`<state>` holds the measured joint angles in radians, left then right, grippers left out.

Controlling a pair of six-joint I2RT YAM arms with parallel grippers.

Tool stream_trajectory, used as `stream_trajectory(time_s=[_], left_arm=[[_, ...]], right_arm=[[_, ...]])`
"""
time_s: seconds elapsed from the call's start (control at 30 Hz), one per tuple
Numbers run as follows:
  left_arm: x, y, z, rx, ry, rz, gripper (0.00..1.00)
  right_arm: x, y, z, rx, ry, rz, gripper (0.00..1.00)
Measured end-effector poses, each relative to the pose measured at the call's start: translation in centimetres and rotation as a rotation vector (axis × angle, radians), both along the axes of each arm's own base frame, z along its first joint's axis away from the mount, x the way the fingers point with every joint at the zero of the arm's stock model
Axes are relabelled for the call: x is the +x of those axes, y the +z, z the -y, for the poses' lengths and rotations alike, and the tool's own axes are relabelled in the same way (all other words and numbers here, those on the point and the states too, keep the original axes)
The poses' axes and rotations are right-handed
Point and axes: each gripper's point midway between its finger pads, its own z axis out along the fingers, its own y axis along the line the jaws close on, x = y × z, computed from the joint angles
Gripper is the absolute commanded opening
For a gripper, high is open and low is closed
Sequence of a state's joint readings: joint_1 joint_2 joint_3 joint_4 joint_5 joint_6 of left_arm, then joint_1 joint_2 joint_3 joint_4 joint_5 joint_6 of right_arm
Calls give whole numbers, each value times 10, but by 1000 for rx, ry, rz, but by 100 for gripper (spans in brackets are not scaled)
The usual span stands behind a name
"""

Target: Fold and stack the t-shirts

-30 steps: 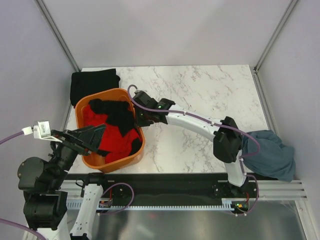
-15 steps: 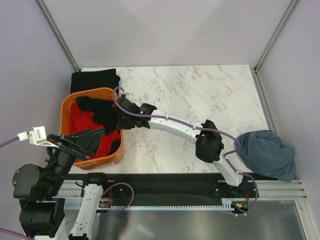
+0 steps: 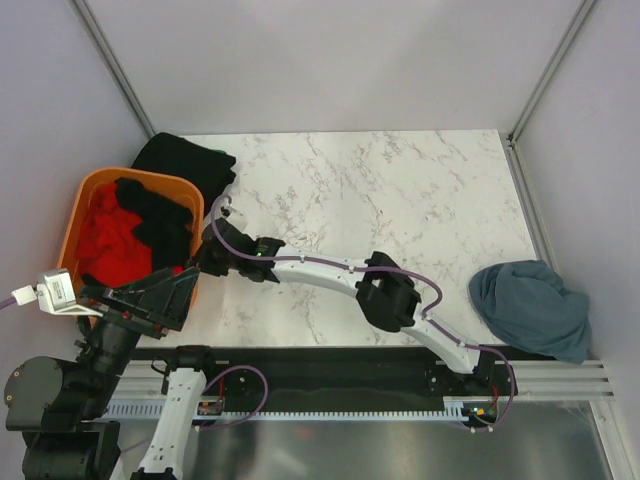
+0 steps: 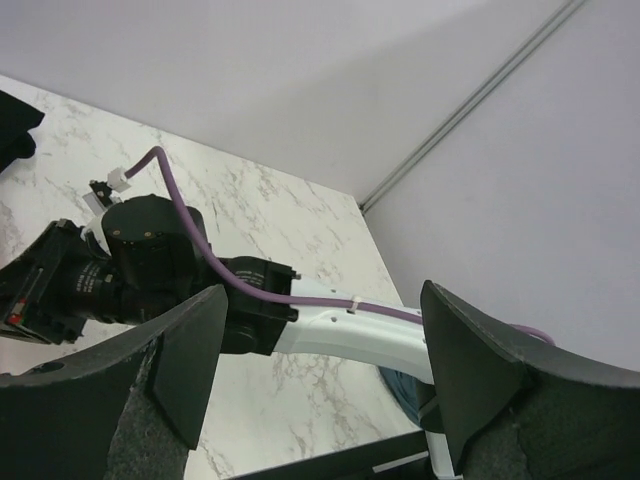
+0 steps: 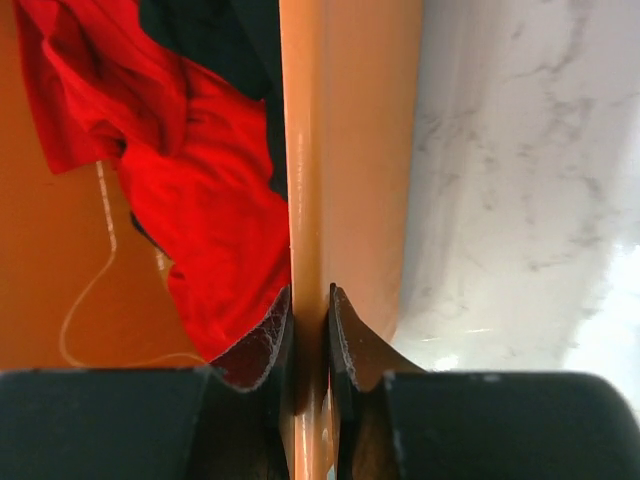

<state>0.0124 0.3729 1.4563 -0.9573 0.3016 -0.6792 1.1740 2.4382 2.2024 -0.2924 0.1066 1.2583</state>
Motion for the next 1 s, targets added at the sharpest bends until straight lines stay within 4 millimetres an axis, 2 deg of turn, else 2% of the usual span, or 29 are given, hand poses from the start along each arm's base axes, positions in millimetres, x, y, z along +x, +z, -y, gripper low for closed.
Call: stream_trajectory(time_s=[0.03, 0.07, 0.1, 0.13, 0.17, 0.27, 0.4, 0.57, 0.67, 0.73, 0.83, 0.9, 0.93, 1.0], left_arm=[[-1, 0, -1, -1, 0, -3, 86], [-2, -1, -1, -1, -4, -7, 86], [-4, -2, -1, -1, -6, -13, 86], [-4, -3, -1, -1, -10, -14, 86], [-6, -4, -1, 0, -13, -19, 86], [-6, -5, -3, 0, -2, -26, 86], [-6, -8, -4, 0, 6, -37, 86], [-7, -7, -4, 0, 8, -36, 86], [-12, -2, -6, -2, 18, -22, 86], [-15, 5, -8, -3, 31, -3, 86], [-16, 14, -8, -3, 30, 13, 86], [-10, 16, -5, 0, 14, 5, 86], [-5, 16, -2, 2, -5, -3, 86], [10, 11, 6, 8, -55, -36, 86]], right_arm=[[0, -2, -6, 28, -2, -7, 22], [-1, -2, -11, 47, -3, -12, 46], [-2, -1, -12, 55, -5, -15, 63], [-5, 2, -15, 73, 0, -22, 63], [-8, 6, -18, 89, 8, -23, 80], [-14, 23, -25, 135, 11, -7, 85], [-20, 47, -23, 150, 24, 40, 88], [-25, 102, -13, 176, 70, 151, 93], [-28, 140, 1, 181, 91, 232, 94], [-30, 162, 22, 159, 89, 286, 94], [-32, 195, 79, 112, 54, 361, 96], [-29, 211, 131, 77, 11, 395, 98], [-21, 217, 163, 53, -34, 411, 98], [10, 226, 255, -18, -202, 437, 98]])
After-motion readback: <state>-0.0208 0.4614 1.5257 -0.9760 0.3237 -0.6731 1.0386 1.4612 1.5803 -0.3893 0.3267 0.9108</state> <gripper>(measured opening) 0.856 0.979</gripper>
